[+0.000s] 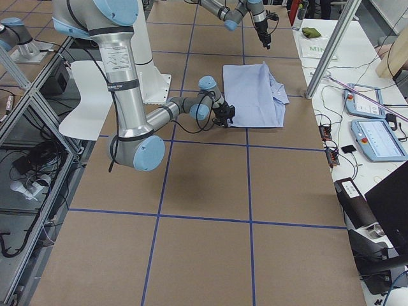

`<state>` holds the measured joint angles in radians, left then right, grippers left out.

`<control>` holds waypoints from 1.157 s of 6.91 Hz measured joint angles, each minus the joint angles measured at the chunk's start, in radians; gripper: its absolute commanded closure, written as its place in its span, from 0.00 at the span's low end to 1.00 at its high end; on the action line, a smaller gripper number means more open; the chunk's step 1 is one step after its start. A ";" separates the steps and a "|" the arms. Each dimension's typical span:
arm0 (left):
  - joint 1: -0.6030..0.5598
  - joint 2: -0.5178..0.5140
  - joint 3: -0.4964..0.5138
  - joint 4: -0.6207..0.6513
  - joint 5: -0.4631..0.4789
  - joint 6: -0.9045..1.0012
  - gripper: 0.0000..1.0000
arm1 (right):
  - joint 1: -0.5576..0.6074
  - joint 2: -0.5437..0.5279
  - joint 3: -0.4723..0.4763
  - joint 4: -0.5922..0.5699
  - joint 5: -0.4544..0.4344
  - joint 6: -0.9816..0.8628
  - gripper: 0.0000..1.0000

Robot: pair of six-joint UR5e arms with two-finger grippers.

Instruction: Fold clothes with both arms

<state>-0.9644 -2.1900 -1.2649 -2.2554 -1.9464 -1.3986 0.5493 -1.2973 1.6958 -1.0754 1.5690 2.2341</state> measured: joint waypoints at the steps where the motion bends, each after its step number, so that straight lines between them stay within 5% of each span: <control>1: 0.001 0.003 -0.001 0.000 0.013 0.001 0.43 | 0.004 0.001 0.003 0.001 0.000 0.000 1.00; 4: 0.004 0.008 -0.027 -0.002 0.026 0.000 0.45 | 0.011 -0.019 0.107 -0.049 0.012 -0.003 1.00; 7: 0.060 0.067 -0.163 -0.012 0.018 0.008 0.43 | -0.212 -0.072 0.426 -0.436 0.076 0.000 1.00; 8: 0.106 0.111 -0.233 -0.019 0.017 0.008 0.01 | -0.291 -0.098 0.502 -0.525 0.159 0.000 1.00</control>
<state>-0.8586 -2.0794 -1.4983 -2.2744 -1.9293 -1.3911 0.2580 -1.3952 2.1973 -1.6008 1.7276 2.2342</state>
